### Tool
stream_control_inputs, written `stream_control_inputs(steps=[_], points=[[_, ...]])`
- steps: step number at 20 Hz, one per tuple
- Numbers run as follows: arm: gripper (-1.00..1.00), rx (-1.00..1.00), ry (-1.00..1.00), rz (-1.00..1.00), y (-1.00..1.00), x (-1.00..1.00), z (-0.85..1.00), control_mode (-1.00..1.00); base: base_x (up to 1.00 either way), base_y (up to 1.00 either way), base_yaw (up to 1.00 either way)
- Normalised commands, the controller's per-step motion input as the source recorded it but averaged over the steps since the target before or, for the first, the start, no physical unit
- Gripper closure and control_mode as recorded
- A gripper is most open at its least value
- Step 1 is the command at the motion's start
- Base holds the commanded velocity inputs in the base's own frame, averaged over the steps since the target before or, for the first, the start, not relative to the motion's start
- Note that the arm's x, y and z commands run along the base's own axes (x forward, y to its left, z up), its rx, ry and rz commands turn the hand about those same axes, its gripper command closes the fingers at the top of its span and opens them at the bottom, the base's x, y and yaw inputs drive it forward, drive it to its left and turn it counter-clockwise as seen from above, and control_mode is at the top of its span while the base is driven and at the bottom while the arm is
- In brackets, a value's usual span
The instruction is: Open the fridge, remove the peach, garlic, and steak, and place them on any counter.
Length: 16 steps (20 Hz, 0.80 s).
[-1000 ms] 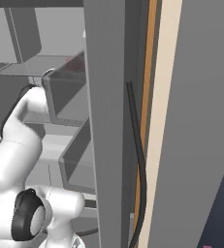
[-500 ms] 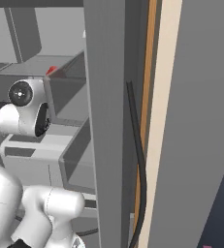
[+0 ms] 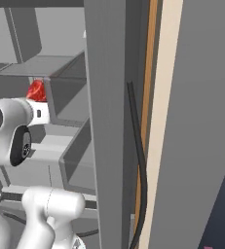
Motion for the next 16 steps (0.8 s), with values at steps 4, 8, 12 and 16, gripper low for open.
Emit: stream_control_inputs(steps=[4,8,12,16], points=[[1.00,0.00,0.00,0.00,0.01,-0.25,0.00,1.00,-0.75,0.02,0.11],[1.00,0.00,0.00,0.00,0.00,0.00,0.00,1.00,-1.00,0.00,0.39],[1.00,0.00,0.00,0.00,0.00,0.00,0.00,1.00,-1.00,0.00,0.40],[1.00,0.00,0.00,0.00,0.00,0.00,0.00,1.00,-1.00,0.00,0.49]])
